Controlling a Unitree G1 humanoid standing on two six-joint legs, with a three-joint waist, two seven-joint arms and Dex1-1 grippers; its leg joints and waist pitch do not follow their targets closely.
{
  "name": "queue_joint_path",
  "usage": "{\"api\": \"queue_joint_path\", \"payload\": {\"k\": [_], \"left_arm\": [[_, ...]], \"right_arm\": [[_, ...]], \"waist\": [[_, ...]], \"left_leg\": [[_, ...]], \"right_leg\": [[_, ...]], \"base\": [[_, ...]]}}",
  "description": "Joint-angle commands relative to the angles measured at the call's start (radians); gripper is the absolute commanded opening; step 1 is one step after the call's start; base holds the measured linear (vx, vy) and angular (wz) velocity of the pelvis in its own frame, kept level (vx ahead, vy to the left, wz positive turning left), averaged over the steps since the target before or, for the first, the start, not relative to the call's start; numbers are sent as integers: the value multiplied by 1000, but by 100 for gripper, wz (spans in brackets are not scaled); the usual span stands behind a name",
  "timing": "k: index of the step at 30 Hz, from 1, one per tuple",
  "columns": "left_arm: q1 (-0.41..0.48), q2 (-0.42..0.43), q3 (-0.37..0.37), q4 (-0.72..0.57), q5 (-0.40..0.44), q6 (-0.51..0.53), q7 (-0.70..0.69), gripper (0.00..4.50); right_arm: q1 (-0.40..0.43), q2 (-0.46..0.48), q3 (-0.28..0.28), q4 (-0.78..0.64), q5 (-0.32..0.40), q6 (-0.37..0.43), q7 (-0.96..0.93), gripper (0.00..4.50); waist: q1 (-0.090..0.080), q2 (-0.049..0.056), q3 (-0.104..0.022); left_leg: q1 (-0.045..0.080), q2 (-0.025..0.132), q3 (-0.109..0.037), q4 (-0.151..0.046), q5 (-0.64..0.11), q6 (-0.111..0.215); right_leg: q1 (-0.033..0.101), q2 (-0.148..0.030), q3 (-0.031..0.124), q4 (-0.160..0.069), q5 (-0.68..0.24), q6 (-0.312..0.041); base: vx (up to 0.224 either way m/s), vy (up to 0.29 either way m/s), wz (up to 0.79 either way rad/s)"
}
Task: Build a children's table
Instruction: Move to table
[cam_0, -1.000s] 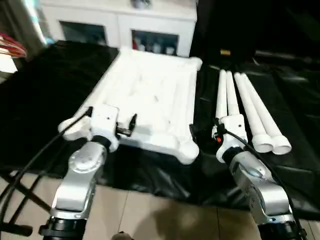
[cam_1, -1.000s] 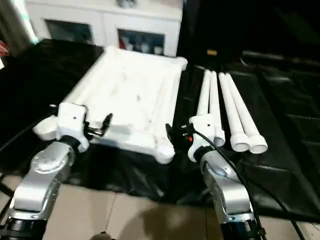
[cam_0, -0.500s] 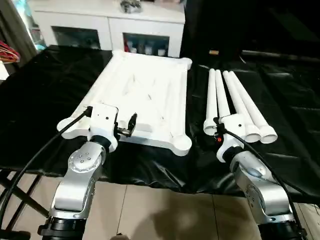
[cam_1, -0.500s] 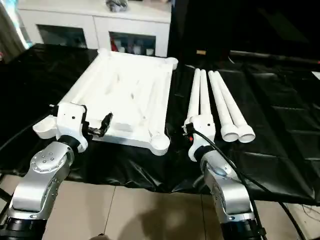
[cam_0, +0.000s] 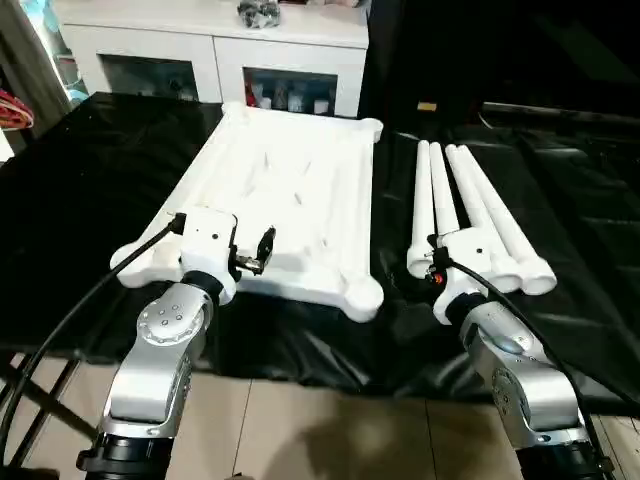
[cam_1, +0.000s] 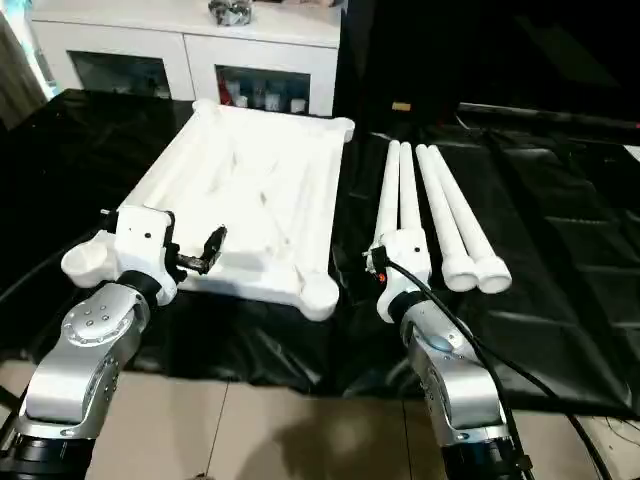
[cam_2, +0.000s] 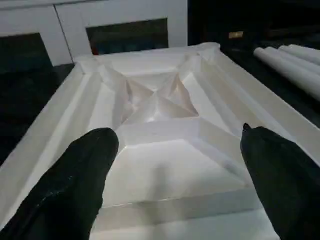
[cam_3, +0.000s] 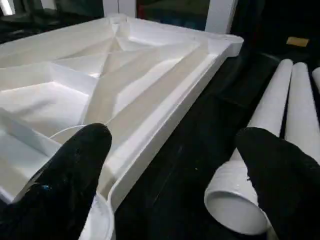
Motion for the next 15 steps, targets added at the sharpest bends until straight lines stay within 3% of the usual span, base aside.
{"api": "queue_joint_path", "payload": {"k": [1,4,12,15], "left_arm": [[-2,-2,1,-8,0,14,-1,448],[2,-3,2,-11,0,14,-1,448],[8,0,0,-17,-3,16,1,448],[9,2,0,-19,-4,17,0,448]], "right_arm": [[-2,-5,1,2,-8,8,5,450],[0,-5,2,2,-9,9,6,450],[4,-5,4,-2,-12,12,8,450],[6,-5,5,-5,-14,13,8,450]], "waist": [[3,3,-70],[4,2,-72],[1,4,-74],[4,5,-74]], "left_leg": [[2,-5,2,-47,-110,99],[-3,-13,2,-34,-56,139],[6,-12,-6,-22,15,182],[1,-14,-6,-20,17,181]], "right_leg": [[57,-19,14,-46,127,-170],[67,-12,13,-34,231,-169],[75,-6,2,-22,264,-152],[80,-9,0,-24,266,-145]], "base": [[79,25,1],[78,21,2],[40,3,2],[0,0,0]]}}
